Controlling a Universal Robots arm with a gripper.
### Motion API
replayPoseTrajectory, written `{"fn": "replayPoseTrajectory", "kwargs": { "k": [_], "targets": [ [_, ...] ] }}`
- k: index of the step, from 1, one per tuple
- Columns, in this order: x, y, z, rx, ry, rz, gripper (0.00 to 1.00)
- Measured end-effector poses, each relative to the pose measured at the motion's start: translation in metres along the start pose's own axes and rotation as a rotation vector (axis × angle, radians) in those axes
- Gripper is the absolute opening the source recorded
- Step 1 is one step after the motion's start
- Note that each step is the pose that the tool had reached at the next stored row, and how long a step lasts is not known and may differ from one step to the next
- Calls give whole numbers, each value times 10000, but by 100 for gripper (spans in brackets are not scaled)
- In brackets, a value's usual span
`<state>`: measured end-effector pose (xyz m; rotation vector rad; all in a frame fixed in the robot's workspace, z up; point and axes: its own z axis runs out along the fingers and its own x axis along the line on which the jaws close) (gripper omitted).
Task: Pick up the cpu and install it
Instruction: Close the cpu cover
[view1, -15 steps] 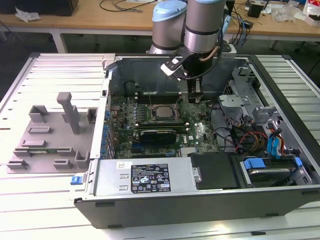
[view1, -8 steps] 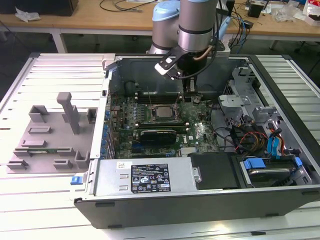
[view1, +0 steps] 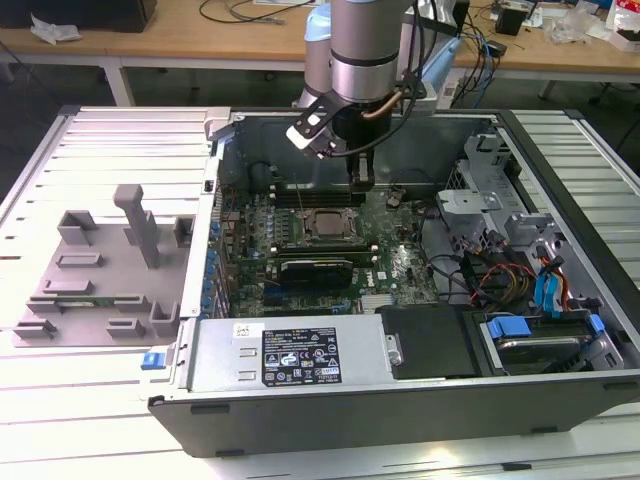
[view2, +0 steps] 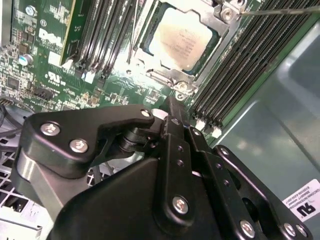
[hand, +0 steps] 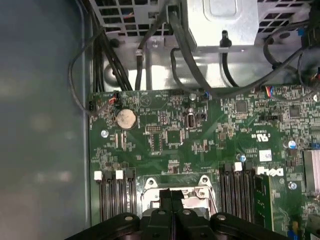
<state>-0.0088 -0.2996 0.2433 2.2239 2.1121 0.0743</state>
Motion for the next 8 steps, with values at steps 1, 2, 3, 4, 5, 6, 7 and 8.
{"fn": "replayPoseTrajectory", "kwargs": {
  "k": [1, 2, 3, 4, 5, 6, 7, 8],
  "targets": [
    [0, -1, -1, 1, -1, 1, 11],
    [0, -1, 0, 3, 2, 1, 11],
    [0, -1, -1, 16, 16, 2, 11],
    [0, -1, 2, 74, 47, 4, 11],
    [0, -1, 3, 167, 80, 6, 11],
    [-1, 0, 4, 258, 125, 9, 11],
    [0, 0, 5, 317, 161, 10, 11],
    [0, 0, 5, 323, 166, 12, 11]
  ]
}}
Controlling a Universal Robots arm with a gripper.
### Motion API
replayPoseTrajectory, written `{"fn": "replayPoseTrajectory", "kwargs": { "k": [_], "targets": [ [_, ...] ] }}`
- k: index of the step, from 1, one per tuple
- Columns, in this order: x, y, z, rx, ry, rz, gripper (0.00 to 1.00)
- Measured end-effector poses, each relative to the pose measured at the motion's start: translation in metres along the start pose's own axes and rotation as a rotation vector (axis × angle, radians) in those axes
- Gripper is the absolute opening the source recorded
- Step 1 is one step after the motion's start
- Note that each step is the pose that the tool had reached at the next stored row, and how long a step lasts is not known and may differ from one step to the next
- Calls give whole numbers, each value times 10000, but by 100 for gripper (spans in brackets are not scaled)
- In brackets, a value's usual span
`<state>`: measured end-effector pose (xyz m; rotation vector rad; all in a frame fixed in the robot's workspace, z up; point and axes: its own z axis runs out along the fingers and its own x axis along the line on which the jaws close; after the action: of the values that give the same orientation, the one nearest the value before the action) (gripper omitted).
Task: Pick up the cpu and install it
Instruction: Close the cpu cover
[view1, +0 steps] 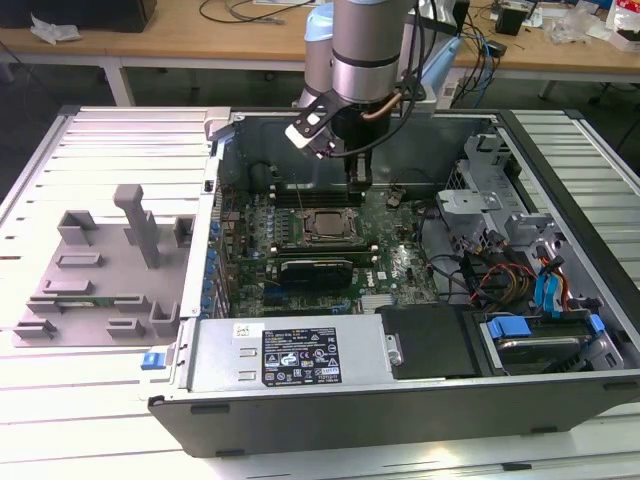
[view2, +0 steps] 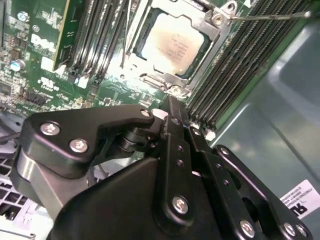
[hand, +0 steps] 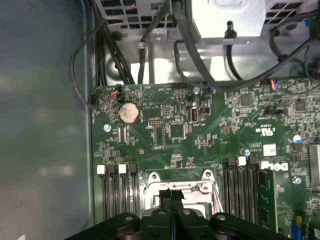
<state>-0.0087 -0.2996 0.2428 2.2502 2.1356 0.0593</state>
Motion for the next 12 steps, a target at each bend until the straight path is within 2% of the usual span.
{"fn": "replayPoseTrajectory", "kwargs": {
  "k": [3, 4, 6, 8, 12],
  "targets": [
    [-1, -7, 3, 3, 8, -1, 11],
    [-7, -28, 5, 3, 5, -1, 11],
    [-49, -142, 17, 3, 4, 0, 11],
    [-88, -222, 43, 5, 4, -2, 11],
    [-91, -236, 54, 7, -10, -1, 11]
  ]
}}
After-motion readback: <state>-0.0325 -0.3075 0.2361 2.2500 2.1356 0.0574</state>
